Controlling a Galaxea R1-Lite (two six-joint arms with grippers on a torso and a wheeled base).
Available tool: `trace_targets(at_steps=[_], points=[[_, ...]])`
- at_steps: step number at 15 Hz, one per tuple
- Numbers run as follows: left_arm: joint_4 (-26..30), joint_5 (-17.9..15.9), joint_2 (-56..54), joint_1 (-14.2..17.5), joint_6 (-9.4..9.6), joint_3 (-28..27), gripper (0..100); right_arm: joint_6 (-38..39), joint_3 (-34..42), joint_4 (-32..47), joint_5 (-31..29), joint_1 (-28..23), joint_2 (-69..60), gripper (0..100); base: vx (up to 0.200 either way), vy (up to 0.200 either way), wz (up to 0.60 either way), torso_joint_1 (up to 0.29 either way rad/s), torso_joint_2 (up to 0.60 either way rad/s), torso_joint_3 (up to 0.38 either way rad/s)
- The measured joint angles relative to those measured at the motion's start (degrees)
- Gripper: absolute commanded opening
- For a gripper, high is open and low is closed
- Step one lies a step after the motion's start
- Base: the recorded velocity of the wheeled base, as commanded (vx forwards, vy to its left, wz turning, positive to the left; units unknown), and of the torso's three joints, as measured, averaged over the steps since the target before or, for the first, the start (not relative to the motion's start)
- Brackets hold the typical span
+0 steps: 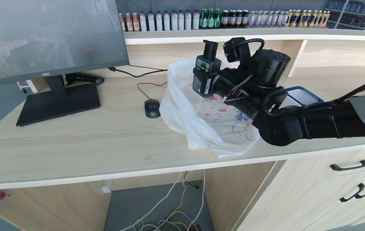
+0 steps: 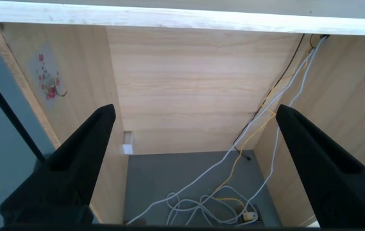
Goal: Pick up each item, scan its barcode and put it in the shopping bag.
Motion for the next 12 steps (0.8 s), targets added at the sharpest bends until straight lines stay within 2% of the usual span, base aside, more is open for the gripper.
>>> trace_targets(at_steps=[12], points=[[0.0, 0.0, 0.0, 0.0, -0.01, 0.0, 100, 0.2, -0.2, 0.1, 2.7, 0.0, 4.8, 0, 0.000, 0.000, 0.00, 0.000, 0.00, 0.000]])
